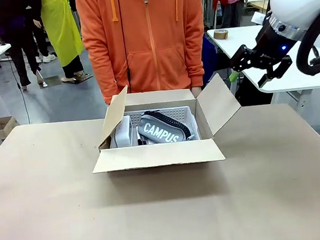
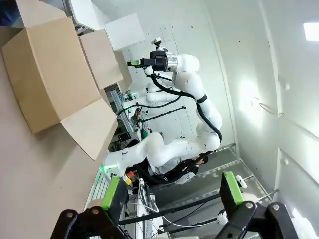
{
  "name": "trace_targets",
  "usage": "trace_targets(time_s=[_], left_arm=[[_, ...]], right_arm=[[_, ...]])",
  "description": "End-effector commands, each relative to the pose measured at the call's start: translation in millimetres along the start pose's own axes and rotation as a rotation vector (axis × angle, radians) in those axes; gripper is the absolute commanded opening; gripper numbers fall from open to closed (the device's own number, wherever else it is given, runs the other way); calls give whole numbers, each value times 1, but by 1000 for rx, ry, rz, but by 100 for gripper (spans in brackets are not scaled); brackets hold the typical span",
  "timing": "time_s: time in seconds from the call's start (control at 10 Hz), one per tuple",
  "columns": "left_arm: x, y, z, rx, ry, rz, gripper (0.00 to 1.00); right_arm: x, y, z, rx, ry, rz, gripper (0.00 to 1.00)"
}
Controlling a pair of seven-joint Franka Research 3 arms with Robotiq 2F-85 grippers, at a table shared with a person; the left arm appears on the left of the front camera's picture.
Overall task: Pack the gift set into the box.
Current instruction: Lift both hands away from the flaps of the Package Box.
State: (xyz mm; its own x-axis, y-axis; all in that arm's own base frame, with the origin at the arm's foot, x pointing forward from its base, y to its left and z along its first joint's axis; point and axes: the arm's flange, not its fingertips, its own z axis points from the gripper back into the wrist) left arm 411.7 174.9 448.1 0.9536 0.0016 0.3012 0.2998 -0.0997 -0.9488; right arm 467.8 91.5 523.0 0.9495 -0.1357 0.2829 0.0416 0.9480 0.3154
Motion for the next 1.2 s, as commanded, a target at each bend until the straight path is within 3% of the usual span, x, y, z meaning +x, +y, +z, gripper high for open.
trace_targets(time_s=[0.0, 0.3, 0.6, 0.7, 0.8, 0.9, 1.1], left_arm=[[-4, 5, 3, 8, 2, 0, 100], [-4, 5, 3, 8, 2, 0, 100], [-4, 5, 3, 8, 2, 0, 100], [-4, 5, 3, 8, 2, 0, 100], [-4, 5, 3, 8, 2, 0, 100], [-4, 5, 3, 8, 2, 0, 100], [-4, 5, 3, 8, 2, 0, 100]], right_arm=[[6, -16, -15, 157, 79, 97, 100], [-10, -97, 7, 529, 66, 7, 100], [-42, -215, 9, 898, -85, -373, 100], [-47, -242, -5, 939, -152, -543, 100], [-40, -236, -25, 641, -116, -652, 100], [-51, -230, 20, 866, -84, -388, 100], [-51, -230, 20, 866, -84, -388, 100]])
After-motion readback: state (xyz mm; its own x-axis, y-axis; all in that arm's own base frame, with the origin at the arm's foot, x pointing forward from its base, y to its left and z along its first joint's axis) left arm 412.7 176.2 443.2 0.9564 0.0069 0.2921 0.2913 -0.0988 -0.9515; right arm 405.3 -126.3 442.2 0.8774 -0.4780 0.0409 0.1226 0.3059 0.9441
